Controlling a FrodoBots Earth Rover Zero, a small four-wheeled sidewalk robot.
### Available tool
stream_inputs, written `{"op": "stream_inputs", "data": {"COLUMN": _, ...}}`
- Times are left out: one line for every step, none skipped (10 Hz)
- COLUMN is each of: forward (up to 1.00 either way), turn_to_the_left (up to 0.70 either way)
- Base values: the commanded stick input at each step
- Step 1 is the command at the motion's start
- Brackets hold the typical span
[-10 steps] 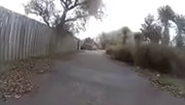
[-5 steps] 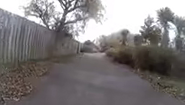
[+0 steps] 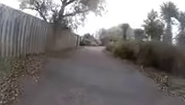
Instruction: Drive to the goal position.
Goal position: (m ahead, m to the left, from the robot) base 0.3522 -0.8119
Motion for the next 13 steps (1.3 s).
{"op": "stream_inputs", "data": {"forward": 0.7, "turn_to_the_left": -0.14}}
{"op": "stream_inputs", "data": {"forward": 0.7, "turn_to_the_left": -0.14}}
{"op": "stream_inputs", "data": {"forward": 0.7, "turn_to_the_left": -0.14}}
{"op": "stream_inputs", "data": {"forward": 0.7, "turn_to_the_left": -0.14}}
{"op": "stream_inputs", "data": {"forward": 0.7, "turn_to_the_left": -0.14}}
{"op": "stream_inputs", "data": {"forward": 0.7, "turn_to_the_left": -0.14}}
{"op": "stream_inputs", "data": {"forward": 0.7, "turn_to_the_left": -0.1}}
{"op": "stream_inputs", "data": {"forward": 0.7, "turn_to_the_left": -0.1}}
{"op": "stream_inputs", "data": {"forward": 0.7, "turn_to_the_left": -0.11}}
{"op": "stream_inputs", "data": {"forward": 0.7, "turn_to_the_left": -0.11}}
{"op": "stream_inputs", "data": {"forward": 0.7, "turn_to_the_left": -0.12}}
{"op": "stream_inputs", "data": {"forward": 0.7, "turn_to_the_left": -0.12}}
{"op": "stream_inputs", "data": {"forward": 0.7, "turn_to_the_left": -0.13}}
